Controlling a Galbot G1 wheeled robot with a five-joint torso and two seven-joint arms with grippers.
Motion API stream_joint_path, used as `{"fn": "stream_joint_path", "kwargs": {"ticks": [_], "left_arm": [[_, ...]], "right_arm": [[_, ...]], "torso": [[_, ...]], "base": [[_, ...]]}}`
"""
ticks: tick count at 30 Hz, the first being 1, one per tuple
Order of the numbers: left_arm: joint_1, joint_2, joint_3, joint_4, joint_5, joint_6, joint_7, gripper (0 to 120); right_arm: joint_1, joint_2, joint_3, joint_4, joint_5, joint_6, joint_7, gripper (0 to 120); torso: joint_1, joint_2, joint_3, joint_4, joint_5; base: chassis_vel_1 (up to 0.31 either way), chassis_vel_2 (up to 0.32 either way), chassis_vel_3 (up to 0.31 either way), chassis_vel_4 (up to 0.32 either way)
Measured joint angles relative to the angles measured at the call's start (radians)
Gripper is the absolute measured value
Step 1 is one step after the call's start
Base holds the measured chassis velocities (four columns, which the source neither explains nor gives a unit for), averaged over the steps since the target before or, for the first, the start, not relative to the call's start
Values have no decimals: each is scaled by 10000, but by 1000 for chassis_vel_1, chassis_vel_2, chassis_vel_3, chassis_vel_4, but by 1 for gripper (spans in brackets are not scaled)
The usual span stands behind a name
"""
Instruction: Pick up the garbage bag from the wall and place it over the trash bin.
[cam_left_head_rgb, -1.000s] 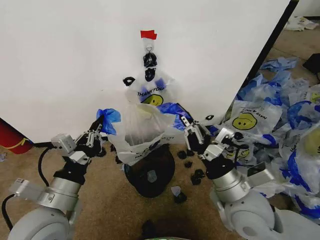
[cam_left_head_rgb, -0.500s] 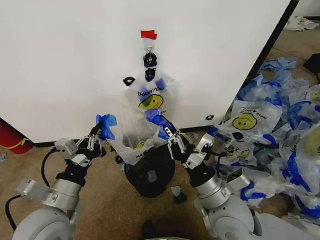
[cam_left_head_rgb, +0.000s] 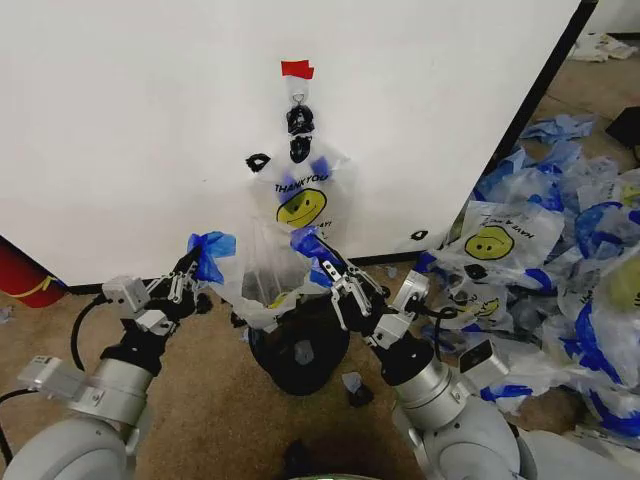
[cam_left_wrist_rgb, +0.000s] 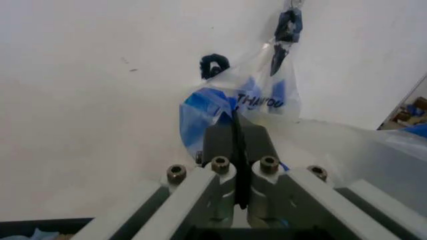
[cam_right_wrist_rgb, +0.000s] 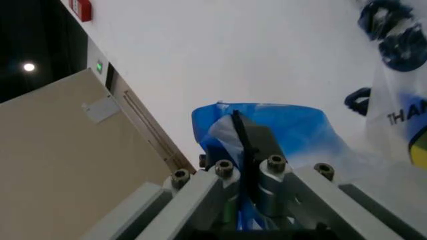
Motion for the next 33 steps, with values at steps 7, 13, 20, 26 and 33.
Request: {"fn": "stream_joint_path", "kwargs": {"ticks": [7,13,20,26,33], "left_arm": [[119,268,-476,20,-321,257,-171,0],[159,284,-533,179,-350,366,-272,0],[238,251,-518,226,-355,421,-331,0],[398,273,-652,157,-348,422,-337,0],[540,269,-751,80,-335,422,-337,0]], "right_arm": [[751,601,-851,-850,-10,262,-255,0],[1267,1389,-1358,-1903,4,448,-316,0],[1206,1988,-1925,-2090,-69,429,-69,0],[993,2162,-2359,-2016,-365,395,104,0],[1084,2601,-2691,-2305,-528,393,210,0]], "torso": [[0,0,0,1,0],[0,0,1,2,0],[0,0,1,1,0],[0,0,1,0,1],[0,0,0,1,0]], "base": [[0,0,0,0],[0,0,0,0],[0,0,0,0],[0,0,0,0],[0,0,0,0]]}}
